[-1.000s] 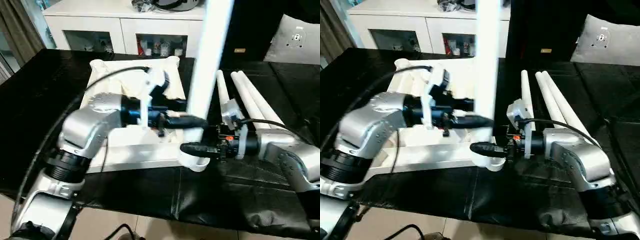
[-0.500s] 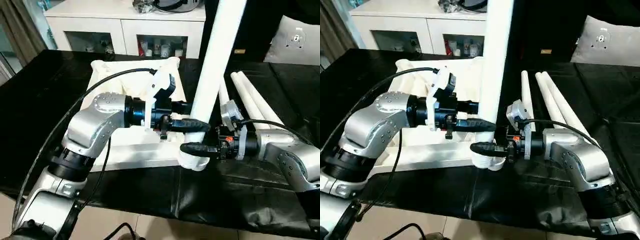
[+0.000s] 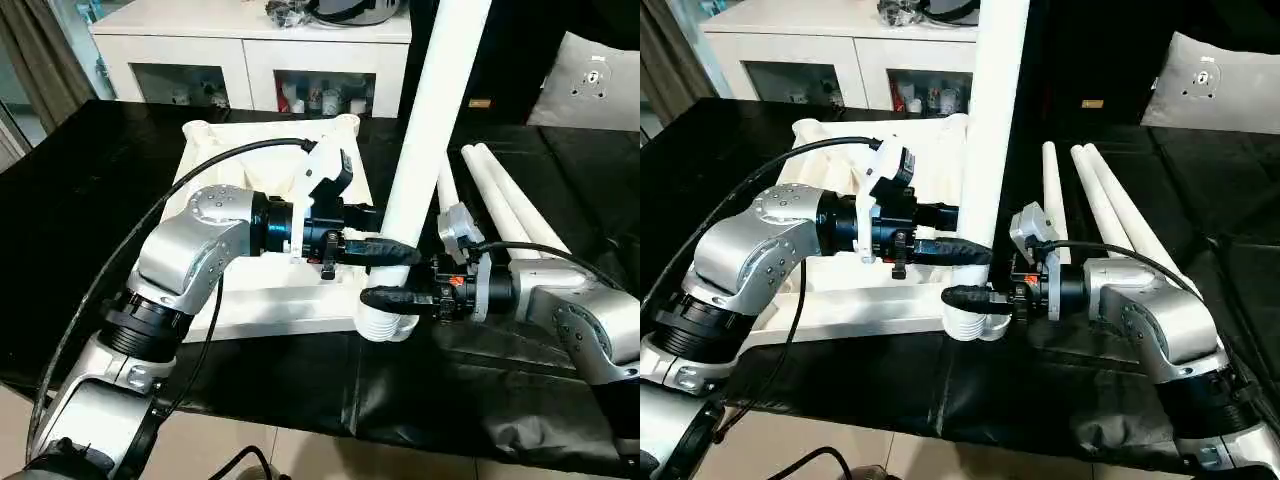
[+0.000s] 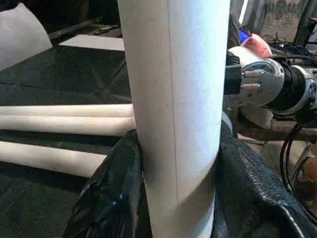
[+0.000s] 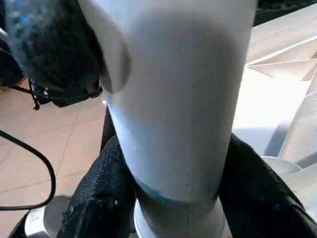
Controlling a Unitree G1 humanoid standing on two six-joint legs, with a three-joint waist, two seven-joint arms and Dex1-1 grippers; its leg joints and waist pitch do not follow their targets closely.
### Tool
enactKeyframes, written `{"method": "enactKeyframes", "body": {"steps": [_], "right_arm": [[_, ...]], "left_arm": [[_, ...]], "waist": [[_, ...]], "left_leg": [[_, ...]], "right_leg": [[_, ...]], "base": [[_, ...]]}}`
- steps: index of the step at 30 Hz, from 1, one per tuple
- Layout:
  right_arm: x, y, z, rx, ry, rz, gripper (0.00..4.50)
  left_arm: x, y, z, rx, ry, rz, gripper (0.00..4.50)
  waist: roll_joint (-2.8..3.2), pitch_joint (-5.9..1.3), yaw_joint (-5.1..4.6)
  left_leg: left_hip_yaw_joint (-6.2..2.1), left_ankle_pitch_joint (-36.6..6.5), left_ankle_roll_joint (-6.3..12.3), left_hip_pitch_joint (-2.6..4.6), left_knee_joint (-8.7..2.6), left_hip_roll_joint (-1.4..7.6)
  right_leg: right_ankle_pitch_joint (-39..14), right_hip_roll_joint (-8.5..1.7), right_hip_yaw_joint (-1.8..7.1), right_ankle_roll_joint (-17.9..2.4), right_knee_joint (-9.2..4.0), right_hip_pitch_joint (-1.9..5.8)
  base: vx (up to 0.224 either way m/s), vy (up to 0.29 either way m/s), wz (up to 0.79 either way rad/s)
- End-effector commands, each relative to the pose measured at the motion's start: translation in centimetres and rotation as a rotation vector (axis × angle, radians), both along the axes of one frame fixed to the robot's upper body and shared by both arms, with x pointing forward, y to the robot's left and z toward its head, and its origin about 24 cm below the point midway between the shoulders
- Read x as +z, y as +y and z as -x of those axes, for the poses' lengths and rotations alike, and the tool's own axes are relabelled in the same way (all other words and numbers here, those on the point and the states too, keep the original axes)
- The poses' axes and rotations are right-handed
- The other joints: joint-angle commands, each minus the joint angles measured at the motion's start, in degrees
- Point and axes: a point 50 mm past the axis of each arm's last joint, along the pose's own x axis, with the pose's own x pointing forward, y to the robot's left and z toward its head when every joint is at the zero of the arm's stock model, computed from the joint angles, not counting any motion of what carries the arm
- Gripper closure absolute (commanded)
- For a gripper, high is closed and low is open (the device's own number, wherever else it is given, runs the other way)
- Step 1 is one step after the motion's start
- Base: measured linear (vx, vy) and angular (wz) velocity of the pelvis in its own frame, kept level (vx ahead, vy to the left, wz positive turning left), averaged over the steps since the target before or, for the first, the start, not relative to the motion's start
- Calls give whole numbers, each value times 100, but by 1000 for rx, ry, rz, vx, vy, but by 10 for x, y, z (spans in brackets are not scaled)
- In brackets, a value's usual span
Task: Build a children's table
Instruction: Pick table leg
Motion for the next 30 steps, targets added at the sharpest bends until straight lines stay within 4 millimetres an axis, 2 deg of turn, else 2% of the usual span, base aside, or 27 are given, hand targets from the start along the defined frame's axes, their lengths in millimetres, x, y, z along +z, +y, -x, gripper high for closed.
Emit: {"method": "enactKeyframes", "body": {"steps": [1, 3, 5, 14, 16, 19, 22, 30], "right_arm": [[-2, 2, 1, 3, 35, -15, 186], [-2, 2, 0, 0, 22, -7, 179], [-3, 2, -1, -8, 22, 0, 148], [-5, 3, 2, 8, 34, -7, 142], [-5, 4, 3, 12, 35, -11, 172], [-5, 5, 3, 20, 38, -16, 185], [-6, 5, 4, 25, 42, -20, 220], [-6, 5, 3, 13, 43, -33, 246]], "left_arm": [[12, -3, 2, -21, -58, 8, 264], [12, -3, 2, -26, -59, 8, 264], [12, -3, 3, -31, -58, 7, 264], [11, -3, 5, -48, -55, 1, 264], [11, -3, 6, -50, -54, 1, 264], [12, -4, 6, -51, -53, 6, 264], [13, -5, 6, -54, -51, 15, 264], [13, -7, 7, -66, -44, 14, 264]], "waist": [[-142, -421, 24], [-142, -421, 26], [-140, -419, 29], [-129, -418, 39], [-129, -417, 41], [-124, -420, 50], [-117, -417, 58], [-112, -420, 70]], "left_leg": [[-103, 321, 640, -7, -384, 478], [-101, 305, 615, -9, -383, 483], [-102, 318, 605, -5, -386, 485], [-102, 282, 593, -7, -387, 484], [-103, 287, 593, -11, -388, 485], [-105, 296, 590, -9, -387, 486], [-105, 252, 583, -2, -389, 489], [-106, 244, 561, -1, -391, 488]], "right_leg": [[-121, -552, 286, -1573, -382, 344], [-161, -558, 287, -1572, -385, 343], [-132, -555, 290, -1566, -381, 339], [-166, -560, 290, -1555, -387, 342], [-147, -555, 291, -1555, -386, 339], [-120, -557, 290, -1560, -383, 340], [-157, -556, 290, -1570, -390, 335], [-91, -554, 293, -1588, -383, 336]], "base": [[0, 0, 0], [0, 0, 0], [0, 0, 0], [0, 0, 0], [0, 0, 0], [0, 0, 0], [0, 0, 0], [0, 0, 0]]}}
